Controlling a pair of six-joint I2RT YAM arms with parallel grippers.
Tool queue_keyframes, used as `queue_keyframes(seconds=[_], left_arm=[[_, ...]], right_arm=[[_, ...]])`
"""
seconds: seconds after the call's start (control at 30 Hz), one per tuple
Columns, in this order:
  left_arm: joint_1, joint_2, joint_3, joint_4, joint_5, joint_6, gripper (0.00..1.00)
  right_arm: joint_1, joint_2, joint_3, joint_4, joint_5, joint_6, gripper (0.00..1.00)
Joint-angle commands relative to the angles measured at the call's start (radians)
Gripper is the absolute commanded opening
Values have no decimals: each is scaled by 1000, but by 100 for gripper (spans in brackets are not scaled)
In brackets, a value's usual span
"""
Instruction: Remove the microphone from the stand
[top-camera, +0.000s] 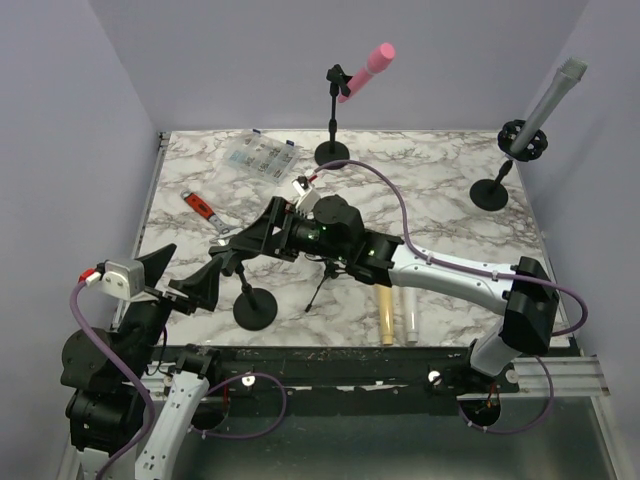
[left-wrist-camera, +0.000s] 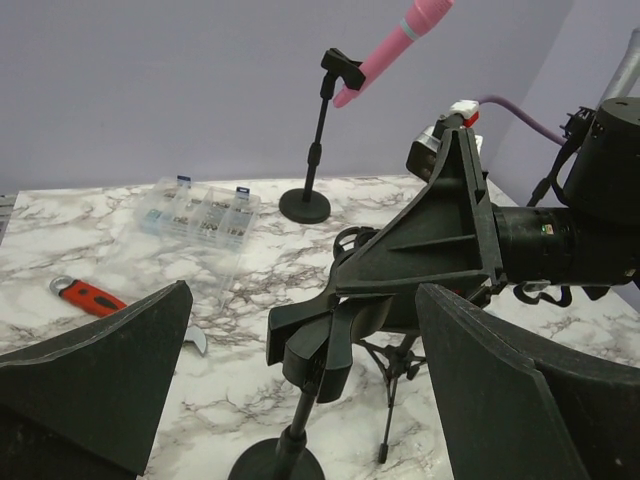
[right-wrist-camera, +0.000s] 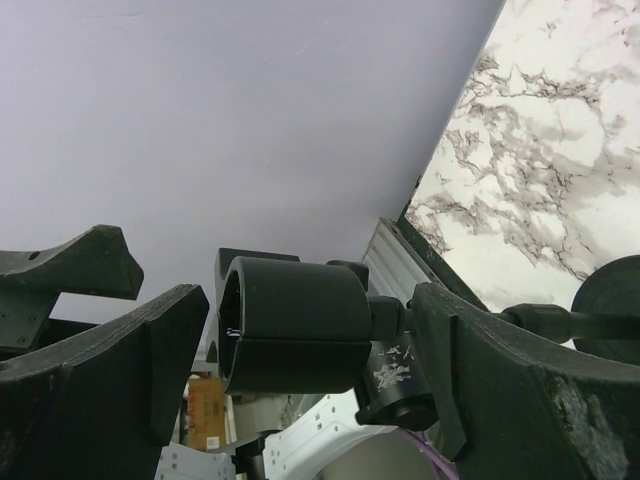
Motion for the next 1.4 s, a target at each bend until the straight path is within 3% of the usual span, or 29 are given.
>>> queue_keyframes(seconds=[0.0,0.53,1.37], left_arm=[[-2,-21,0,-9,-1,3,98],[-2,-28,-12,-14,-9,1,98],[-2,-26,-23,-23,-13,-2,98]], right_arm=[[18,20,36,-20,23,-19,93],[27,52,-84,-14,28,-22,82],[44,113,-293,23,48,14,83]])
